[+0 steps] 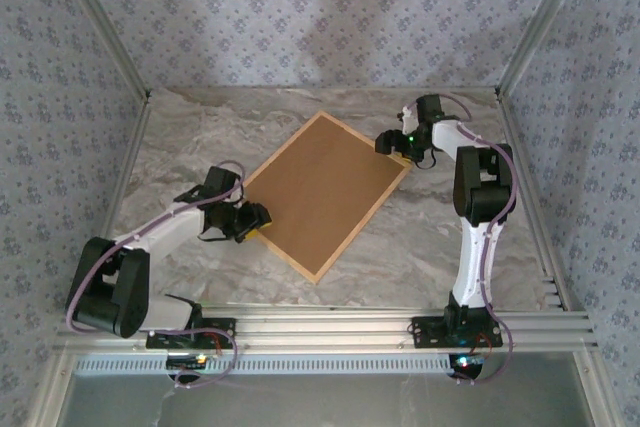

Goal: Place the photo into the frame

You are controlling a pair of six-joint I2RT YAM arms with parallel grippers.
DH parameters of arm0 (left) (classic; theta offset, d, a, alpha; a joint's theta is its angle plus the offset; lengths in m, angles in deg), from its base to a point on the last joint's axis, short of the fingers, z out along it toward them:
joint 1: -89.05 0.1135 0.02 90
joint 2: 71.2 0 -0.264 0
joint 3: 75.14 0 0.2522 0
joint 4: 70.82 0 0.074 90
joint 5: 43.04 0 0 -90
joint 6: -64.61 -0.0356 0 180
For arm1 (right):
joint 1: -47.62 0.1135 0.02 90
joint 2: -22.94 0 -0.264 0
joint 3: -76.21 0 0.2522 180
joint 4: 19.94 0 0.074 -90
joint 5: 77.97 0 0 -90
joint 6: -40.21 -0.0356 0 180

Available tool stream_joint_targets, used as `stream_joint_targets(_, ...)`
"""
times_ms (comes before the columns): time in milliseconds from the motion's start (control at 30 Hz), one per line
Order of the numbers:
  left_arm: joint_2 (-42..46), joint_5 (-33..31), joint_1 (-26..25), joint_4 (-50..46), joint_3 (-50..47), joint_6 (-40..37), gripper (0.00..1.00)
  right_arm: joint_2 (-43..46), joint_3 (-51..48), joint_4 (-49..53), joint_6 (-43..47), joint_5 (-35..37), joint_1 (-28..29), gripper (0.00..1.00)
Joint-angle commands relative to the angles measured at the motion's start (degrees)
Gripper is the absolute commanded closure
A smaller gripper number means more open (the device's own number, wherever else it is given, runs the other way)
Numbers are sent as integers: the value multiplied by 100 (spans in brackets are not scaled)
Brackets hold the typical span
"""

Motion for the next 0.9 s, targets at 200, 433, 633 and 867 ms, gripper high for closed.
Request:
stream_joint_targets(200,-128,39,-54,103,-74,71,53,100,-101,364,55,-177,-6,19)
stream_joint_targets(433,-117,-36,-103,-43,-82,17,52,91,-101,371,51,-173,-13,19)
stream_joint_targets(633,-192,-18,-147,84,-104,61,52,74,-90,371,55,-157,-6,20)
stream_joint_targets(867,-241,-14,-161,94,-123,41,52,49,-89,362,56,-158,-5,20)
